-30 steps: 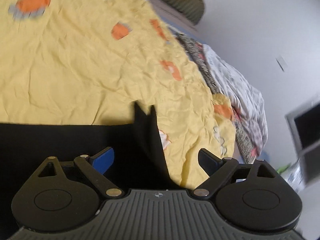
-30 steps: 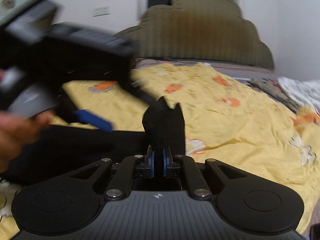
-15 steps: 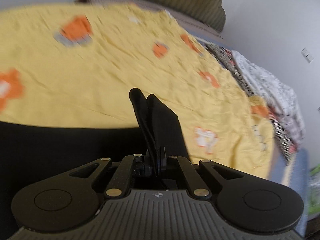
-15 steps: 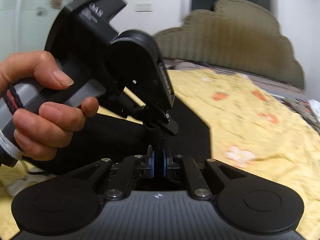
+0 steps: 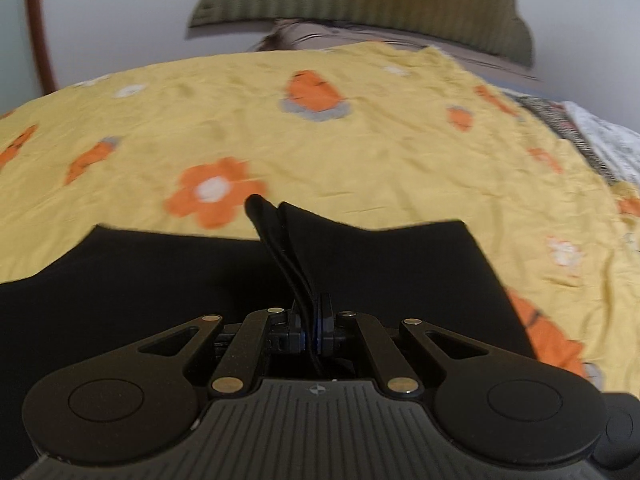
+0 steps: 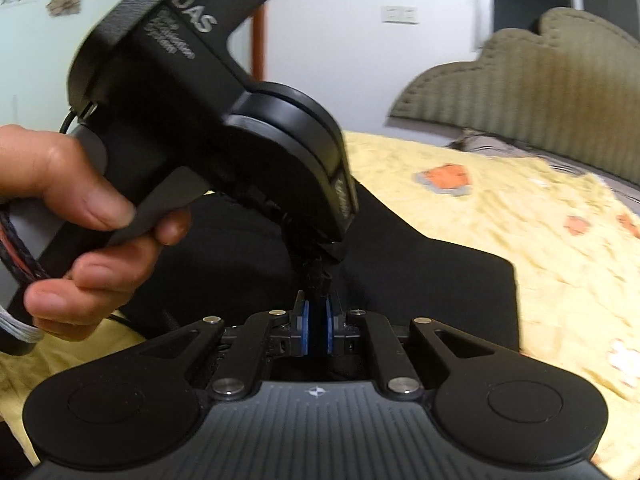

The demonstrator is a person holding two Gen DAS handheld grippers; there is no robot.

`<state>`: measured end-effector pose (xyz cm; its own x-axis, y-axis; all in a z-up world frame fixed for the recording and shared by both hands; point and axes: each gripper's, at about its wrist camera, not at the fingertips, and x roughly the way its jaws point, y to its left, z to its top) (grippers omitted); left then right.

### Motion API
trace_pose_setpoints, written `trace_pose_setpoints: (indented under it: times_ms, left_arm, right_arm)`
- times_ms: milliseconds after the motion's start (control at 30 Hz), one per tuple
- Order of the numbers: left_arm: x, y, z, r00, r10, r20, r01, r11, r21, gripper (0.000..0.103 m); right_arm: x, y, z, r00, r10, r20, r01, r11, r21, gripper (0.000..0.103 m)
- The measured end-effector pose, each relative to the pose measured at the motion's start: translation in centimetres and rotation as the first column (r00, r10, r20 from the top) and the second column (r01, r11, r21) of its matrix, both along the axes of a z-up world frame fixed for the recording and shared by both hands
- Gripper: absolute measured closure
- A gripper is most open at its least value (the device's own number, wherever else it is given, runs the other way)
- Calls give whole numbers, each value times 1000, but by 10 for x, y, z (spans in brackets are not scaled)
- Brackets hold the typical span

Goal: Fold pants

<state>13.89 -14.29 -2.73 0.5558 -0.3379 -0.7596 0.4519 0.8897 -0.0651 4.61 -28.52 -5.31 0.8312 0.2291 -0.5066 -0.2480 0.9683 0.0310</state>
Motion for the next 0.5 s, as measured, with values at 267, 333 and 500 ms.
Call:
trace_pose_setpoints:
  times_ms: [267, 333, 500]
  left_arm:
    - [11, 31, -10, 998, 54, 12, -55, 996, 65, 71]
    - [13, 44, -6, 994, 105, 32, -107, 991, 74, 51]
    - [27, 80, 15, 975, 209, 81, -211, 977, 19, 35]
  right_arm:
    - [21, 32, -22, 997, 60, -47, -60, 998, 10, 95]
    - [19, 24, -19, 992, 75, -103, -72, 997, 28, 91]
    - [-6, -18, 6, 996, 66, -59, -60, 993, 98, 91]
